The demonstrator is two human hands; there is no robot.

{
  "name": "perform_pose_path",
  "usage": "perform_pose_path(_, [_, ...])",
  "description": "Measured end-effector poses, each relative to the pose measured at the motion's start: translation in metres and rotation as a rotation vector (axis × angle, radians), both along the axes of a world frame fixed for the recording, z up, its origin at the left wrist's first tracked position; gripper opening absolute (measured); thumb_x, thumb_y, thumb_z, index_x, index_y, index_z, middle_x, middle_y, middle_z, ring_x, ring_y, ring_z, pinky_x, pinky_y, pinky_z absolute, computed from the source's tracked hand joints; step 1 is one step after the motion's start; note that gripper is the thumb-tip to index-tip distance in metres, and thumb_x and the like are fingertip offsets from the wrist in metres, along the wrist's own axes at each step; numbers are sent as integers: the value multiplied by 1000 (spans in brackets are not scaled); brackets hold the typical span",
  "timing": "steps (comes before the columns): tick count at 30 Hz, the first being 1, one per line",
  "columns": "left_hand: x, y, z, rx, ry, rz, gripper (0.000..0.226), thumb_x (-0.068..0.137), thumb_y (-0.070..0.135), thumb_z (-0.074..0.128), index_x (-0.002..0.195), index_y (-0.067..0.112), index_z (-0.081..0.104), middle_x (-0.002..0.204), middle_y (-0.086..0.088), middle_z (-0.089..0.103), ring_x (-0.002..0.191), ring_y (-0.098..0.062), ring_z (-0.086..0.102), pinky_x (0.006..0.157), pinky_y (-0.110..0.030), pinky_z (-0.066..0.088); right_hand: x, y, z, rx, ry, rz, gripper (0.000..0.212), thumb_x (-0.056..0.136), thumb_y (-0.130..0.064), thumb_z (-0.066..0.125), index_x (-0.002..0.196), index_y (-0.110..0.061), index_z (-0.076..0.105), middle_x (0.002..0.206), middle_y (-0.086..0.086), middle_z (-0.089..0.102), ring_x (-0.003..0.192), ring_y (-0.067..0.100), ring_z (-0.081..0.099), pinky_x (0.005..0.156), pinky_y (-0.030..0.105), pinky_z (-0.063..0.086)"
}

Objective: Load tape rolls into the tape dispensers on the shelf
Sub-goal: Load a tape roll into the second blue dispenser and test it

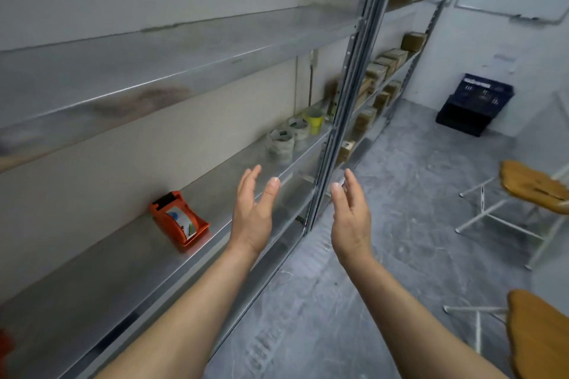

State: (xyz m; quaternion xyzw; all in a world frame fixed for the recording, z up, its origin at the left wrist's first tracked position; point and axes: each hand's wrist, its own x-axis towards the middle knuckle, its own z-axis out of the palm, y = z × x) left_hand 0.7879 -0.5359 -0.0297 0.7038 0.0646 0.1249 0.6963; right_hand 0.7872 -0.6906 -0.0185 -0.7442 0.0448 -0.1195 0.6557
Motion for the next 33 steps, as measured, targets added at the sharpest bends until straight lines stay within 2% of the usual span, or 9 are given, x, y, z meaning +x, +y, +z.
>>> perform_pose_path(6, [67, -9, -11, 2, 32, 23, 78, 71, 75, 54, 140, 39, 43, 155, 5, 35, 143, -7, 31, 120, -43, 25, 67, -14, -8, -35, 34, 9, 59, 96, -28, 61, 150, -29, 38, 151, -11, 42, 137, 7, 40, 109, 28, 36])
perform_pose_path(10, [112, -19, -16, 8, 54, 74, 77, 71, 72, 53, 139, 38, 43, 153, 5, 38, 142, -6, 32, 120, -41, 24, 126, -24, -19, -90, 65, 57, 64, 89, -22, 68, 146, -33, 42, 139, -20, 46, 130, 4, 45, 109, 33, 41])
perform_pose_path(14, [155, -33, -16, 34, 84, 178, 81, 73, 69, 52, 143, 28, 44, 151, 7, 41, 137, -4, 36, 118, -32, 25, 189, -39, -28, -125, 109, 170, 69, 85, -16, 70, 145, -35, 42, 142, -18, 48, 116, -9, 48, 99, 23, 41])
perform_pose_path(17, [184, -47, -14, 48, 121, 261, 83, 73, 69, 51, 143, 26, 44, 150, 8, 42, 136, -5, 38, 117, -32, 26, 234, -53, -28, -179, 140, 253, 69, 84, -15, 70, 144, -35, 44, 148, -16, 45, 132, -1, 41, 112, 33, 39])
perform_pose_path(23, [228, -69, -14, 46, 163, 418, 74, 79, 61, 52, 143, 24, 45, 148, 7, 44, 134, -4, 39, 116, -29, 27, 304, -71, -23, -352, 143, 414, 71, 81, -14, 69, 143, -37, 44, 151, -10, 44, 139, 8, 39, 117, 39, 35])
perform_pose_path(26, [240, -73, -19, 43, 172, 467, 58, 92, 46, 56, 144, 21, 44, 149, 6, 43, 133, -3, 38, 109, -22, 26, 324, -70, -28, -418, 145, 485, 73, 75, -18, 68, 139, -43, 44, 151, -7, 45, 113, 15, 54, 110, 45, 43])
perform_pose_path(27, [245, -73, -21, 43, 179, 484, 53, 96, 40, 55, 144, 20, 43, 149, 6, 43, 133, -2, 38, 107, -20, 25, 331, -68, -30, -444, 141, 511, 73, 74, -17, 68, 139, -42, 46, 152, -6, 44, 111, 17, 56, 111, 44, 43])
perform_pose_path(30, [261, -68, -27, 26, 201, 511, 52, 97, 35, 53, 146, 20, 41, 150, 6, 42, 133, -1, 36, 106, -18, 23, 356, -59, -39, -575, 115, 581, 70, 77, -6, 66, 142, -30, 50, 156, -3, 38, 138, 17, 44, 116, 25, 28])
perform_pose_path(33, [278, -59, -33, 23, 219, 526, 51, 97, 37, 53, 145, 21, 42, 150, 6, 42, 133, -2, 36, 105, -17, 23, 378, -44, -44, -728, 79, 630, 73, 76, 0, 60, 143, -25, 48, 155, 1, 40, 145, 17, 32, 118, 27, 25])
